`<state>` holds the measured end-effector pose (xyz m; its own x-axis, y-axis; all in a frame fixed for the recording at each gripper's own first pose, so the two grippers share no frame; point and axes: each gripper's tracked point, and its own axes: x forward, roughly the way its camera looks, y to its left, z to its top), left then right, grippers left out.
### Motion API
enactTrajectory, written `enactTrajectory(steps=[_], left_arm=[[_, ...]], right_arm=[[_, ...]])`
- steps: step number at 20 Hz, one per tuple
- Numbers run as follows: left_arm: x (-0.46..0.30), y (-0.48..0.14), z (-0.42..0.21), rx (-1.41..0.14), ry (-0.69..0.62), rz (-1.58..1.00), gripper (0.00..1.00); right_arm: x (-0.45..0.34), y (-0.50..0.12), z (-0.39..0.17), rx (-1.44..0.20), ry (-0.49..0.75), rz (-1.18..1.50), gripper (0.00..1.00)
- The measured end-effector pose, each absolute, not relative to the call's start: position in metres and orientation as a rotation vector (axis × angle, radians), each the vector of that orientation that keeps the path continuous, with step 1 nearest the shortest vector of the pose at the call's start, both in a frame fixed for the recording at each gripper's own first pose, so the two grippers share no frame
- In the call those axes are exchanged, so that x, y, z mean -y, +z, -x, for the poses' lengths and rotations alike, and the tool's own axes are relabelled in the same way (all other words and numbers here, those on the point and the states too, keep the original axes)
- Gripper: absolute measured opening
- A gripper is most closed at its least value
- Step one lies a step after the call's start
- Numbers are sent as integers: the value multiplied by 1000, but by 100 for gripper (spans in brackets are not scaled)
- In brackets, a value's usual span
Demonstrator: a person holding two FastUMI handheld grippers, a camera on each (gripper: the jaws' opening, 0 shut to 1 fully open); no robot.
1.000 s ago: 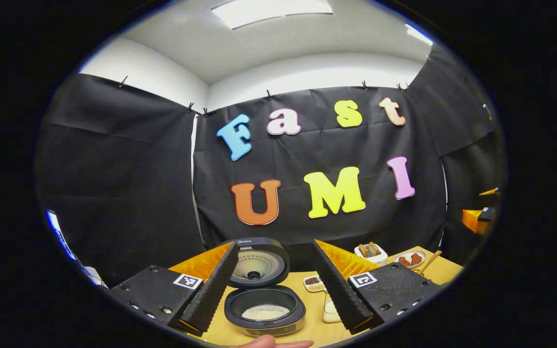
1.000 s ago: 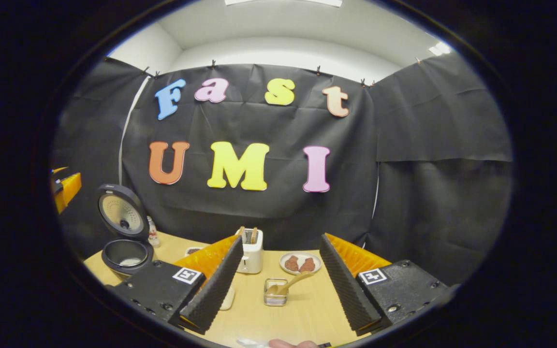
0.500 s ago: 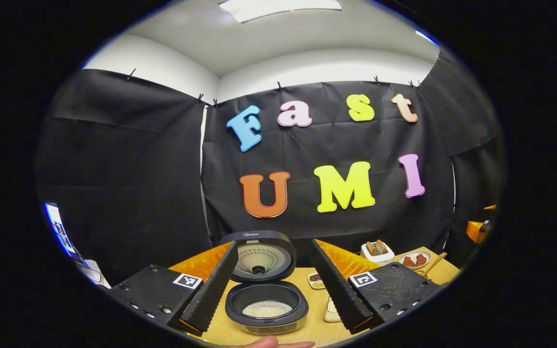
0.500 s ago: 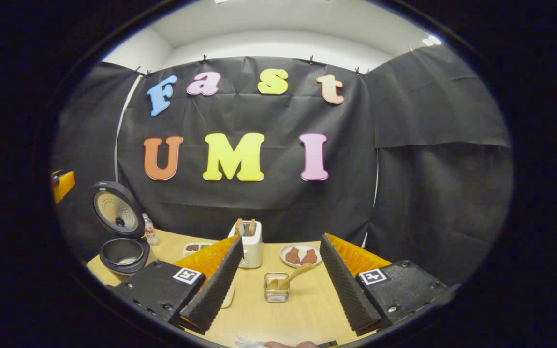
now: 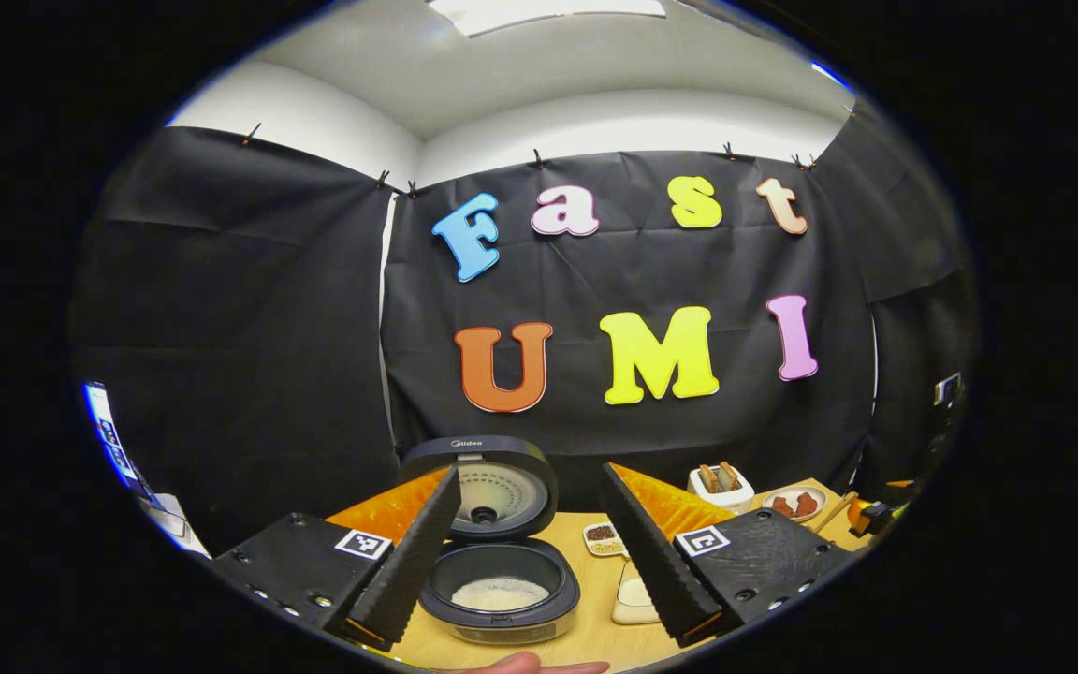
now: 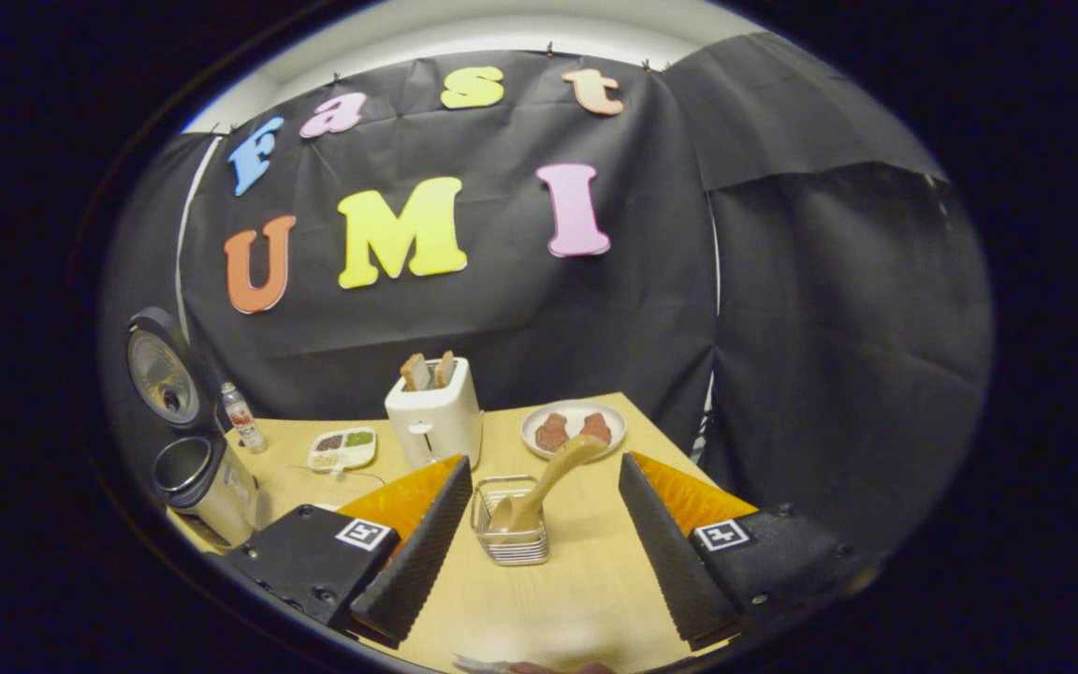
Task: Close the left gripper, press the button to open the rice cooker; take a wooden spoon from the chopstick holder with the right hand, scoop a spoonful of rice and pour it into the rice cooker, then put the wooden spoon back into the chopstick holder.
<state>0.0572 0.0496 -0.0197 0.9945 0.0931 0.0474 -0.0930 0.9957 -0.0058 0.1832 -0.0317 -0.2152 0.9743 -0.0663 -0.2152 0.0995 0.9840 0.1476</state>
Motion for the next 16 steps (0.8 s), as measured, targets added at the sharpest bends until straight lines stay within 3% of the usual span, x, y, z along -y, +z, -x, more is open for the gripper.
enactTrajectory(steps=[11,12,13,14,15,16], left_arm=[[-46,-43,-72,-1,120,-52,95],[-44,-46,-74,-7,116,-49,95],[-43,-48,-75,-12,116,-46,95],[-42,-48,-76,-13,113,-43,95],[-44,-48,-77,-12,115,-43,95],[-44,-49,-78,-12,114,-40,95]], right_arm=[[38,-283,-300,-241,-75,-302,94],[39,-281,-306,-231,-72,-322,98],[40,-277,-313,-221,-64,-341,89],[39,-274,-317,-212,-56,-349,87],[40,-272,-321,-202,-54,-353,95],[38,-271,-326,-200,-44,-357,94]])
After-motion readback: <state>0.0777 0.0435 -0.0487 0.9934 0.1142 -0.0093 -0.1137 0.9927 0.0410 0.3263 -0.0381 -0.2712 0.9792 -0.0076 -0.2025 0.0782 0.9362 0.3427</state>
